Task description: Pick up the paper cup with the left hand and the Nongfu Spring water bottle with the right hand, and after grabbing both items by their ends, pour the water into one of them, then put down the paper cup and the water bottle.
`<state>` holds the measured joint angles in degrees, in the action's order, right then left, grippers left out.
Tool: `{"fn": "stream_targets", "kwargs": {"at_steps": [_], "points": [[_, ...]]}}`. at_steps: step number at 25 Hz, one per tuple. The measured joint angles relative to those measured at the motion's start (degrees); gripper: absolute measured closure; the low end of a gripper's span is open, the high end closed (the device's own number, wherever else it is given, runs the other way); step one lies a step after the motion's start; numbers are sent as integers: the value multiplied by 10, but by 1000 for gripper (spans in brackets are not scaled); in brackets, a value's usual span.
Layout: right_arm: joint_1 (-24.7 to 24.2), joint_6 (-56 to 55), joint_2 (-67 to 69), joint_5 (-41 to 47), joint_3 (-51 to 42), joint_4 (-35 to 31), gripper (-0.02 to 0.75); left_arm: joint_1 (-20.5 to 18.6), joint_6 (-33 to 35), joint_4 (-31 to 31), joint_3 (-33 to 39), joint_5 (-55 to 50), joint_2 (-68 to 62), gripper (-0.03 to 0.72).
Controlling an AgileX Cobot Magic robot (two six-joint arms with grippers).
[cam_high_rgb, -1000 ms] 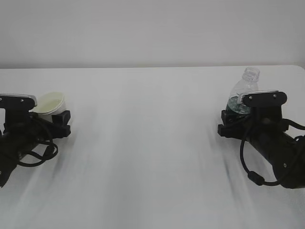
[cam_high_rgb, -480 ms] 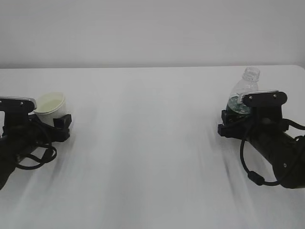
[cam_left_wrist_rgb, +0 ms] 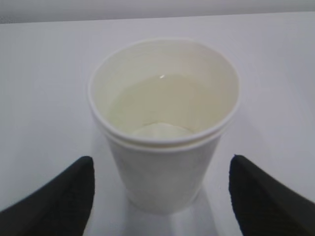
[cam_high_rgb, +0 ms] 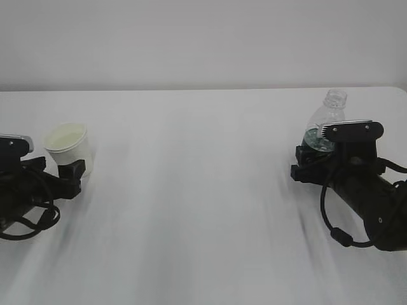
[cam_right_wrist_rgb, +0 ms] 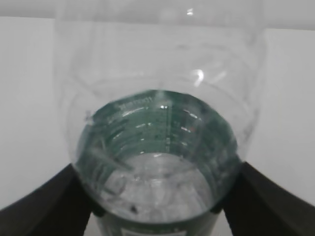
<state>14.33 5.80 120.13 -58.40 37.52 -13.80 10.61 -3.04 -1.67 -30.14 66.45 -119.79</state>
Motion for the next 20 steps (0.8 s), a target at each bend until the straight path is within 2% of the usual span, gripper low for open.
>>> {"fn": "stream_targets", "kwargs": {"at_steps": [10, 20], "points": [[0, 0, 0, -1, 0, 0, 158, 0, 1, 26, 86, 0, 58, 83], [0, 0, -5, -1, -15, 18, 158, 0, 1, 51, 96, 0, 60, 95]]}}
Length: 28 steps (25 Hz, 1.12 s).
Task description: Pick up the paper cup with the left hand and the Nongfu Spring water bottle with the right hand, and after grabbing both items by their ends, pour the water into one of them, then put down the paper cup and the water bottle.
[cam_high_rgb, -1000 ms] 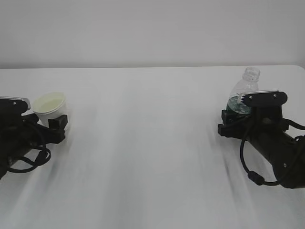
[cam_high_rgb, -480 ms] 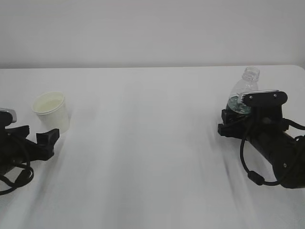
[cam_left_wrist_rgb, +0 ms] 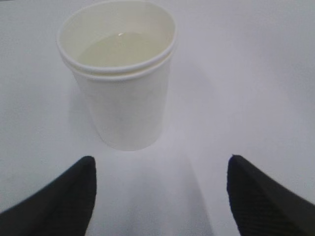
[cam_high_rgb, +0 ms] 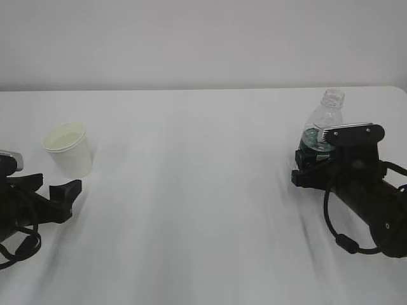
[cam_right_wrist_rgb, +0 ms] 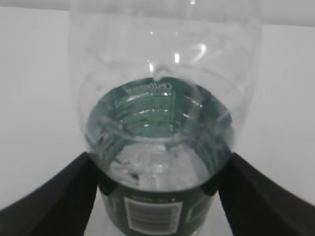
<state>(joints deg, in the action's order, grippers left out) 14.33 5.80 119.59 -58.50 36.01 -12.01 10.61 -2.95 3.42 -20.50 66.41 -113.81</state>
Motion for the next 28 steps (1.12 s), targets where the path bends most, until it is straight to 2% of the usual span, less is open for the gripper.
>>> {"fn": "stream_targets", "kwargs": {"at_steps": [15, 28], "points": [[0, -25, -93, -13, -126, 3, 158, 0, 0, 11, 22, 0, 34, 96], [0, -21, -158, 8, -155, 29, 158, 0, 0, 11, 89, 0, 154, 99]]}}
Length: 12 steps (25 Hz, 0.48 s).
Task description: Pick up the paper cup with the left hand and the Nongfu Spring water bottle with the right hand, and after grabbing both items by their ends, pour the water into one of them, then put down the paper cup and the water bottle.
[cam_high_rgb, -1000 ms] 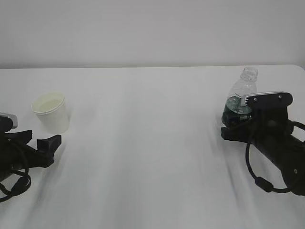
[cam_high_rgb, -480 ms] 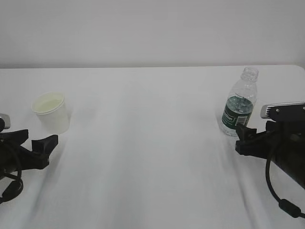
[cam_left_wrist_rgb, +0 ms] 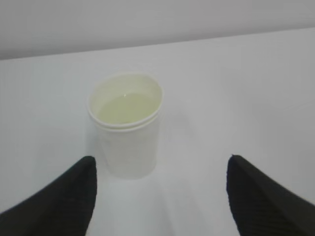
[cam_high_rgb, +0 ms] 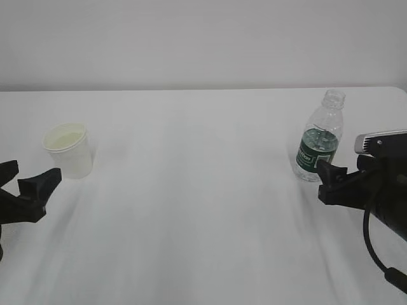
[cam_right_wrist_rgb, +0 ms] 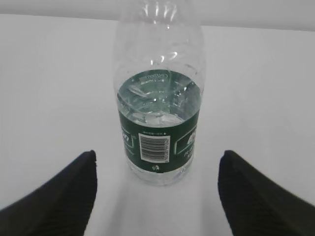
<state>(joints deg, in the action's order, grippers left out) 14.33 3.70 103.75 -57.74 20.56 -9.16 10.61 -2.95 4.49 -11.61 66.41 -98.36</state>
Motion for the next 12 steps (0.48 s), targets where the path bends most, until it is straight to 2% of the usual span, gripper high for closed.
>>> {"fn": "stream_targets", "kwargs": {"at_steps": [7, 12], "points": [[0, 1, -57, 61, -5, 1, 158, 0, 0, -5, 4, -4, 69, 99], [0, 7, -108, 117, -5, 1, 158, 0, -10, -8, 6, -63, 121, 99]]}}
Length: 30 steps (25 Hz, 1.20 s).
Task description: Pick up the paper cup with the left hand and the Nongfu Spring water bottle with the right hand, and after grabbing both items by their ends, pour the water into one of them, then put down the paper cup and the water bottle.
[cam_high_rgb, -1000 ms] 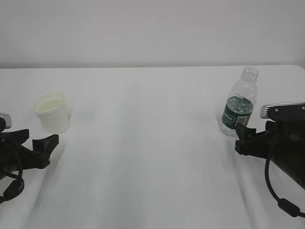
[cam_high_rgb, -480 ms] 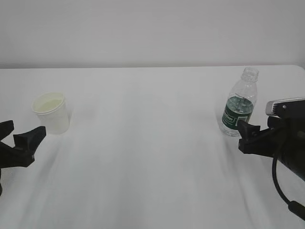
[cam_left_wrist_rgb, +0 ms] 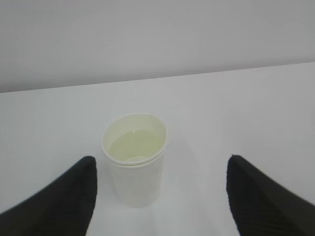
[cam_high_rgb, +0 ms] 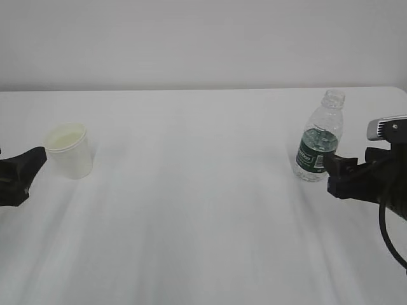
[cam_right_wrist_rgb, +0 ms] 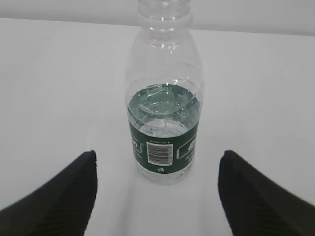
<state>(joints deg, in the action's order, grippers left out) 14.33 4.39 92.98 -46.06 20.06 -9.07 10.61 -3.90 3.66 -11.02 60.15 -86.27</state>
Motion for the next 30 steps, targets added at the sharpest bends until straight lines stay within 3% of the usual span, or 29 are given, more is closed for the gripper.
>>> {"fn": "stream_targets", "kwargs": {"at_steps": [23, 30], "points": [[0, 14, -229, 291, -3, 0, 158, 0, -85, -8, 3, -299, 248, 100], [0, 15, -292, 354, -7, 0, 158, 0, -88, -5, -58, -465, 339, 100]]}}
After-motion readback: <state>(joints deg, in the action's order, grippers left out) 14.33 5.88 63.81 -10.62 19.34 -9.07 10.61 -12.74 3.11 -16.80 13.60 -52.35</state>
